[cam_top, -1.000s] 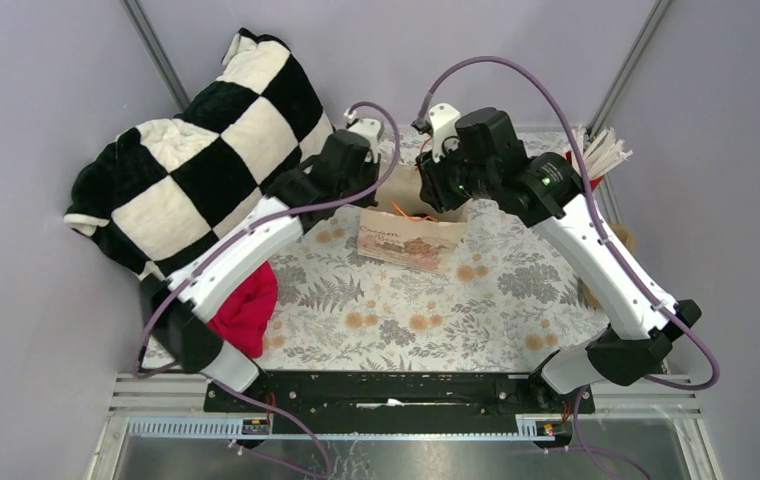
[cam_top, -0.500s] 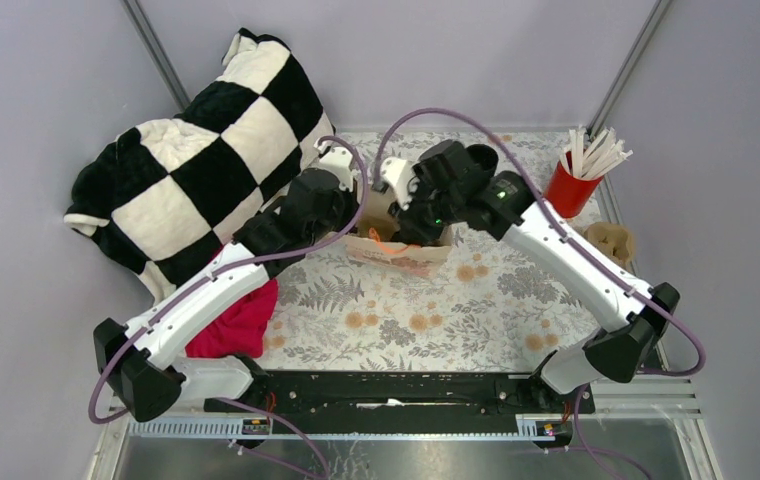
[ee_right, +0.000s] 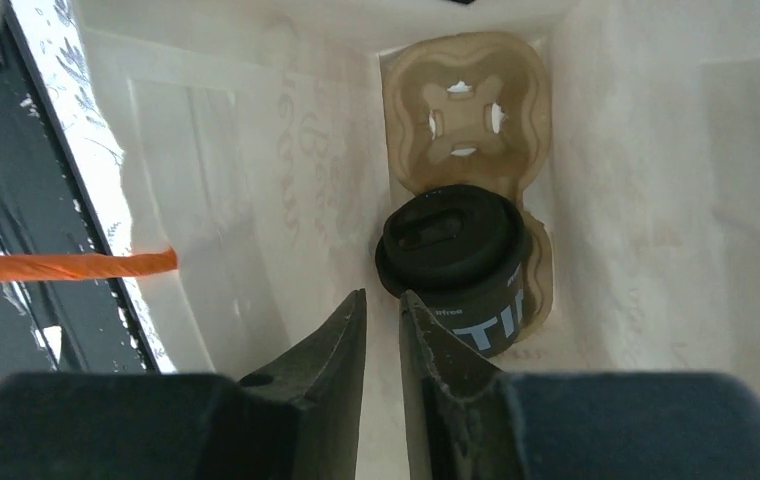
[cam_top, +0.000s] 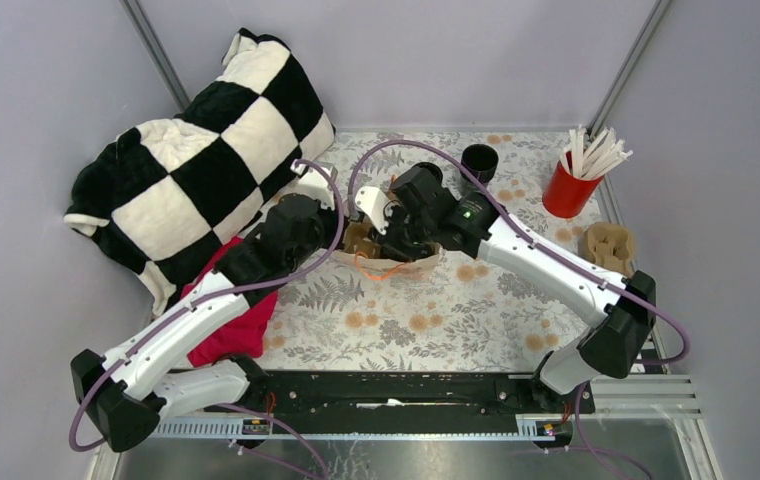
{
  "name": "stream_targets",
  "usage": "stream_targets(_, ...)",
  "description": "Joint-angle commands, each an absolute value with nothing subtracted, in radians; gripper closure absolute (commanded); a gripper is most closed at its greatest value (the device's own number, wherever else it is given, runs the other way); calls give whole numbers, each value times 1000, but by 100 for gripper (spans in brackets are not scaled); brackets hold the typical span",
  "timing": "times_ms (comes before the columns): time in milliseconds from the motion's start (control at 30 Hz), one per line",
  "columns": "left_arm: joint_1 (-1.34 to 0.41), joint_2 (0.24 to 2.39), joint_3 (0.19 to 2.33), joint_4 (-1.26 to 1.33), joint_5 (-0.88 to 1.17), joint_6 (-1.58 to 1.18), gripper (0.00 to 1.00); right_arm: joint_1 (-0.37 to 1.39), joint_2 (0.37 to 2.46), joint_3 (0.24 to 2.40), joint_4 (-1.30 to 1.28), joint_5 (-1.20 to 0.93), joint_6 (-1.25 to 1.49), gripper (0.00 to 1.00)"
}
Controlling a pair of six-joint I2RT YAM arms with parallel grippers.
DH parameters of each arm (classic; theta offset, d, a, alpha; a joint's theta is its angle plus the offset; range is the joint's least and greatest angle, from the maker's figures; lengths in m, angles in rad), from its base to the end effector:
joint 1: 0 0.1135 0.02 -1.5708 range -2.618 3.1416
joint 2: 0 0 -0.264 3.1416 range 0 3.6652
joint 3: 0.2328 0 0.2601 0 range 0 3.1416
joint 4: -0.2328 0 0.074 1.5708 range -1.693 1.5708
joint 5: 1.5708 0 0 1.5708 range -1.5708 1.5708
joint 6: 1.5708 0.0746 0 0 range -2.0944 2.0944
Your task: Pack the takeout coffee
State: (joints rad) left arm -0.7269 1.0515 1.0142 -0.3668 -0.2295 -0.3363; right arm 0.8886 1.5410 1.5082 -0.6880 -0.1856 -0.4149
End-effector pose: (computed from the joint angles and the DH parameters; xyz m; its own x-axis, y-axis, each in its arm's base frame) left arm 0.2197 -0.1727 0.3356 -0.4393 -0.0393 -0.8975 0.3664 0.9043 -0.2190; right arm 0.2275 0.3019 0.3318 -0.0381 -0.6752 -0.7366 -0.9459 0.2621 -0.1914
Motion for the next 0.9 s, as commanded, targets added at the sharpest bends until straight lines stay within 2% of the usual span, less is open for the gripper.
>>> stream_targets(0, -734, 997, 966, -222, -276, -319, 100, 902, 1564, 1492, -644, -130, -473, 74)
stream_targets(167, -741, 944, 887, -150, -297, -307, 100, 903, 1588, 1461, -592, -96, -507, 70)
stream_targets(500, -746, 921, 836, -91, -346, -293, 100, 948, 1548, 1374, -651, -120, -593, 69)
stream_targets(700, -747, 910, 806, -56, -355, -246, 100, 951, 1576, 1421, -617, -9, -655, 59)
stream_targets(867, -747, 923, 800, -34, -366, -218, 100, 949, 1662, 1503, -590, 96, -674, 57)
